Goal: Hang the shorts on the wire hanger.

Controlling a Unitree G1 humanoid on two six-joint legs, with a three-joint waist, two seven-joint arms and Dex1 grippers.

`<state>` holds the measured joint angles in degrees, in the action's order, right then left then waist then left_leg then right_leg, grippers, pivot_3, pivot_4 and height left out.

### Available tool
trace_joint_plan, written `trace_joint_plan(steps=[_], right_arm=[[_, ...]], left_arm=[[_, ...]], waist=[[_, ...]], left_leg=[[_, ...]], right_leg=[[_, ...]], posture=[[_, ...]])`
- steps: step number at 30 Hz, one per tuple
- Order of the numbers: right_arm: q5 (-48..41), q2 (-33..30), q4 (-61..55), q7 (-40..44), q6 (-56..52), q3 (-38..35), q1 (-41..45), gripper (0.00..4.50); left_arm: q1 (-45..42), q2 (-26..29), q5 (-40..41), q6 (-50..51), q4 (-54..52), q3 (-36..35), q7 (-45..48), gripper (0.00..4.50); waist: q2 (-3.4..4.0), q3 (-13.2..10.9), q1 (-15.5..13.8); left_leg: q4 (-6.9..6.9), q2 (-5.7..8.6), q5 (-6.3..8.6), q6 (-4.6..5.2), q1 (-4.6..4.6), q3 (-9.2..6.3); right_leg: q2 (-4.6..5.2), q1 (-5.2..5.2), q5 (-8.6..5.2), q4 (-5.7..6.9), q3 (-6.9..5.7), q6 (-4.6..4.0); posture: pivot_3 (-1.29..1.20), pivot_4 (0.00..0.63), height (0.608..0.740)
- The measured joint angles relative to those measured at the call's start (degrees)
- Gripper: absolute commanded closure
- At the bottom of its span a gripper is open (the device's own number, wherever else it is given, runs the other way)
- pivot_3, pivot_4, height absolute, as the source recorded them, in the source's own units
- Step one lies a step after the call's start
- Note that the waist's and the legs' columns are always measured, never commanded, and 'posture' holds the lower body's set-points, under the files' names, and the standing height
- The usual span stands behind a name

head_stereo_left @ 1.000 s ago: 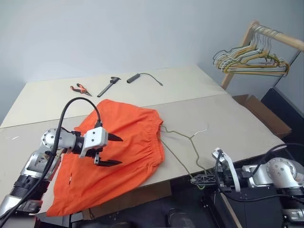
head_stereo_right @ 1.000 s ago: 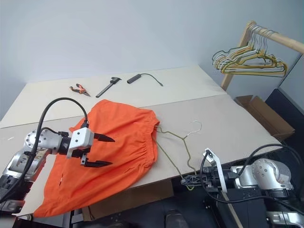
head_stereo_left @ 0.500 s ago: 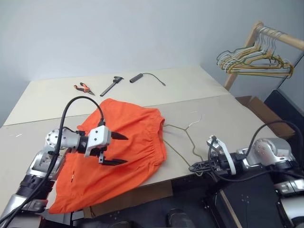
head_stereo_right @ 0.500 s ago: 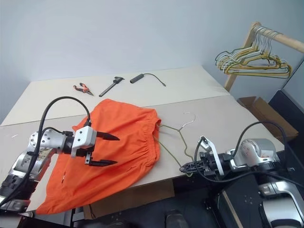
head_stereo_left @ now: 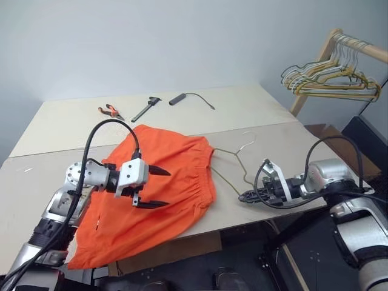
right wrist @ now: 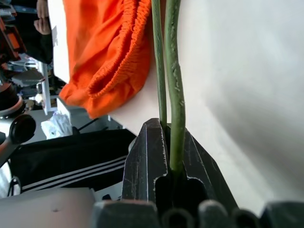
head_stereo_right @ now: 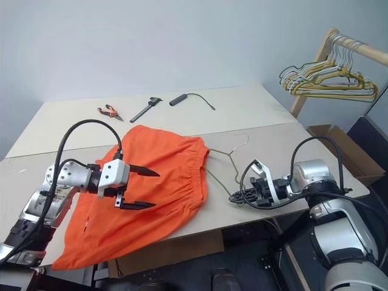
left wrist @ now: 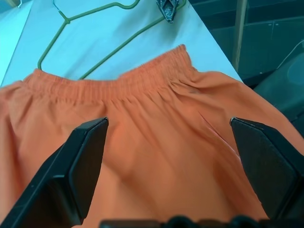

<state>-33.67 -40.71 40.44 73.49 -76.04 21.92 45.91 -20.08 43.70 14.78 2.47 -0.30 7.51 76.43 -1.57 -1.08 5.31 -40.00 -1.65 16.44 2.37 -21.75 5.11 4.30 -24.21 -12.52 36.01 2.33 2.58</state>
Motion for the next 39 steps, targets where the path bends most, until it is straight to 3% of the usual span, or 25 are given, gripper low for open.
trace_joint_plan(steps=[5, 11, 16, 21, 29, 34, 39], right_arm=[[1.6, 1.2, -0.3, -1.4, 3.6, -3.2, -0.2, 4.50], [3.4, 2.2, -12.7, -8.0, 9.7, -8.8, -5.8, 4.50], [6.5, 3.3, -24.4, -13.6, 18.2, -10.6, -11.2, 4.50], [8.3, 3.8, -29.4, -13.7, 26.9, -11.3, -12.5, 4.50], [17.3, 2.5, -30.0, -13.0, 36.2, -7.2, -10.2, 4.50], [19.3, 1.5, -33.5, -11.4, 37.2, -6.7, -8.9, 4.50], [21.4, 0.9, -37.5, -10.4, 39.8, -5.0, -8.9, 4.50]], left_arm=[[0.5, 0.2, -0.1, 0.0, -0.3, 0.0, -0.7, 0.04], [-0.6, -1.3, -0.6, -0.6, 0.6, -0.2, -3.5, 0.04], [-10.0, -6.1, -3.3, -4.9, 8.1, -1.5, -10.5, 0.04], [-28.0, -10.7, -3.3, -9.3, 24.1, -5.5, -15.1, 0.04], [-48.3, -9.3, -7.1, -20.8, 53.0, -3.3, 1.6, 0.04], [-51.9, -9.3, -11.9, -24.4, 62.4, 1.1, 12.5, 0.04], [-54.8, -10.0, -16.0, -27.1, 67.0, 2.7, 14.6, 0.04]], waist=[[0.01, 0.0, 0.0], [0.02, 0.0, -0.2], [0.02, 0.0, -1.3], [0.02, 0.0, -1.6], [0.04, 0.0, -0.3], [0.04, 0.0, 0.4], [0.04, 0.0, 0.5]], left_leg=[[-0.01, 0.00, 0.00, 0.00, 0.02, 0.00], [-0.02, -0.02, 0.00, 0.00, -0.04, -0.03], [-0.07, 0.08, 0.00, 0.00, -0.04, -0.03], [-0.24, 0.16, 0.01, 0.03, -0.28, -0.09], [-0.27, 0.27, 0.03, 0.05, -0.31, 0.19], [-0.34, 0.25, 0.04, 0.07, -0.48, 0.11], [-0.40, 0.24, 0.09, 0.16, -0.55, -0.10]], right_leg=[[0.00, 0.00, 0.00, 0.05, 0.01, 0.00], [0.04, -0.02, 0.01, 0.06, -0.03, 0.02], [0.01, -0.01, 0.03, 0.04, -0.05, 0.04], [0.02, -0.05, 0.09, -0.08, -0.18, 0.10], [0.03, -0.05, 0.09, -0.12, -0.17, 0.15], [0.04, -0.15, 0.09, -0.10, -0.21, 0.16], [0.05, -0.20, 0.09, -0.10, -0.19, 0.18]], posture=[[-0.05, 0.000, 0.740], [-0.06, 0.000, 0.740], [-0.06, 0.000, 0.740], [-0.06, 0.000, 0.740], [-0.10, 0.000, 0.740], [-0.11, 0.000, 0.740], [-0.12, 0.000, 0.740]])
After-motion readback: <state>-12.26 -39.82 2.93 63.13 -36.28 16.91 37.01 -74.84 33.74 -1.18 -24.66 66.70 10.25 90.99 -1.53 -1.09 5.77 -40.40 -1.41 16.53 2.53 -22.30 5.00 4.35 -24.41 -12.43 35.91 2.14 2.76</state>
